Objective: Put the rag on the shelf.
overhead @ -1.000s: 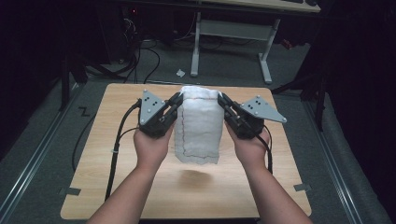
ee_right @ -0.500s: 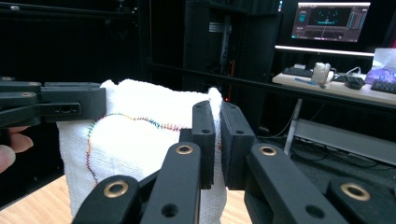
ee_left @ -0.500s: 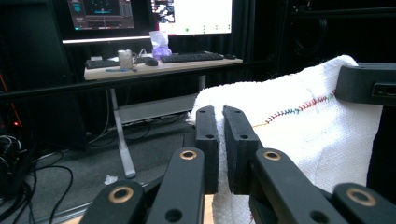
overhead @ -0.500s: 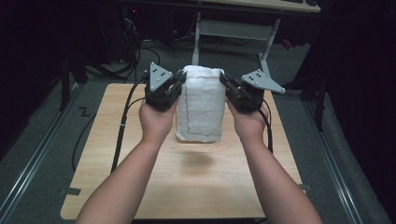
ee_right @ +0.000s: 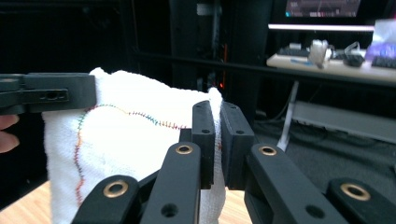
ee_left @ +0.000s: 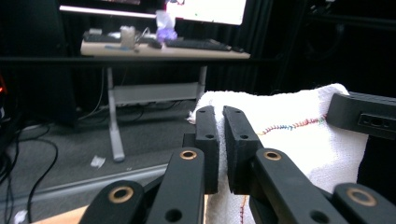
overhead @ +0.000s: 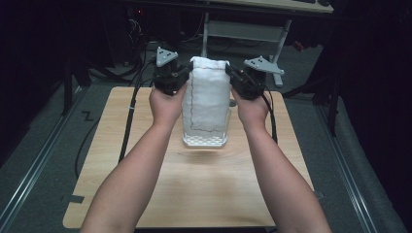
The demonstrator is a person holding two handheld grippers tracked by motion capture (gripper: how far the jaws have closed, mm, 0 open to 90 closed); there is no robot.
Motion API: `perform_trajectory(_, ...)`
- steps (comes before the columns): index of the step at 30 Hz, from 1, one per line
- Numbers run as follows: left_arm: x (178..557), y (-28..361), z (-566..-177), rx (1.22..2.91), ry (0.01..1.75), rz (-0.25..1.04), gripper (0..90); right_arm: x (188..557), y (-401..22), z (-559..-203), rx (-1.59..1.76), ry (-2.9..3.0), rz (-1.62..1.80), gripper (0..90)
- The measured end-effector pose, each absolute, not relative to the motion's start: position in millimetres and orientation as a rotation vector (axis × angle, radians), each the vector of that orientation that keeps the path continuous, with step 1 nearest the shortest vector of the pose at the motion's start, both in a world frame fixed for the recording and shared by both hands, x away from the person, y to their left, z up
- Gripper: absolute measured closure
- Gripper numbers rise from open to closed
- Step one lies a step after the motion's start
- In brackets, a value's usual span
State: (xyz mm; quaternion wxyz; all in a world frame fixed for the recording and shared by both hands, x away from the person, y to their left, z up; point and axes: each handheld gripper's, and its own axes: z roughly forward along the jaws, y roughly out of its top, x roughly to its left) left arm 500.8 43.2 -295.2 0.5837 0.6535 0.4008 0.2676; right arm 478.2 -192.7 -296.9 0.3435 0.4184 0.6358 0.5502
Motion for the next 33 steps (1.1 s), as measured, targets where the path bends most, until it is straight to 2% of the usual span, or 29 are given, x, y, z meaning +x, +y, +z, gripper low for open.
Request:
perform_trajectory(8,531.7,42.5,-319.9,1.603,0.976,0.579,84.9,516.7,-198.0,-312.8,1.175,1.734,1.399,85.8)
perform_trajectory(18,555.4,40.8,-340.8,1.676,1.008,0.569,84.0,537.0,-189.5,-332.0,1.182,1.775,1.298,84.9)
perform_trajectory(19,560.5,39.3,-347.6,1.701,1.017,0.519,82.5,541.2,-189.4,-337.2,1.198,1.784,1.272,83.5)
perform_trajectory(21,562.1,37.9,-352.4,1.715,0.994,0.513,66.8,546.5,-190.9,-343.0,1.221,1.809,1.281,71.0)
perform_trajectory(22,562.1,37.9,-352.4,1.715,0.994,0.513,60.7,546.5,-190.9,-343.0,1.221,1.809,1.281,71.0)
perform_trajectory(23,559.7,37.6,-352.8,1.700,0.985,0.538,57.0,547.9,-191.0,-347.9,1.218,1.815,1.259,61.9)
perform_trajectory(27,554.7,39.2,-351.1,1.651,0.995,0.541,52.5,546.2,-191.4,-352.8,1.204,1.833,1.249,59.7)
perform_trajectory(33,543.8,37.9,-349.0,1.670,0.970,0.564,53.4,537.9,-187.1,-351.7,1.176,1.840,1.248,55.9)
